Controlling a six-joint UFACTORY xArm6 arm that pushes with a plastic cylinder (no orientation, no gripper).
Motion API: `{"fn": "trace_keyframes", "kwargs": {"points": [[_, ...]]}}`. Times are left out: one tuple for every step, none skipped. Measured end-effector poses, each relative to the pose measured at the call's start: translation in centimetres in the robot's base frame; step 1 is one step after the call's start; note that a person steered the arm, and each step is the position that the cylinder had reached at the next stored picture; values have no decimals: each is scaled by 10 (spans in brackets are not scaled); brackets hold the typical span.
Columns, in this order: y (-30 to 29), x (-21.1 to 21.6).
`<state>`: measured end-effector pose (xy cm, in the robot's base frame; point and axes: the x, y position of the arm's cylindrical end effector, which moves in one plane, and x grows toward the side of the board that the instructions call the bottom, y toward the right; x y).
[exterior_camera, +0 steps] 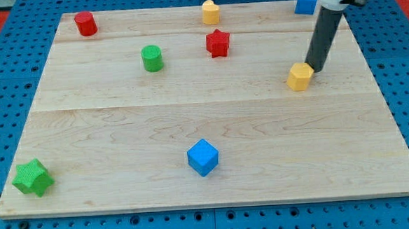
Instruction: Slide the yellow hexagon towards the center
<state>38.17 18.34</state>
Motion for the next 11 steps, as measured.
{"fn": "trace_keyframes", "kwargs": {"points": [[0,8],[30,13],[31,23],[25,26],[-3,26],[-37,27],[-71,36],[-104,45],[-133,45],[-149,37],[-162,22]]}}
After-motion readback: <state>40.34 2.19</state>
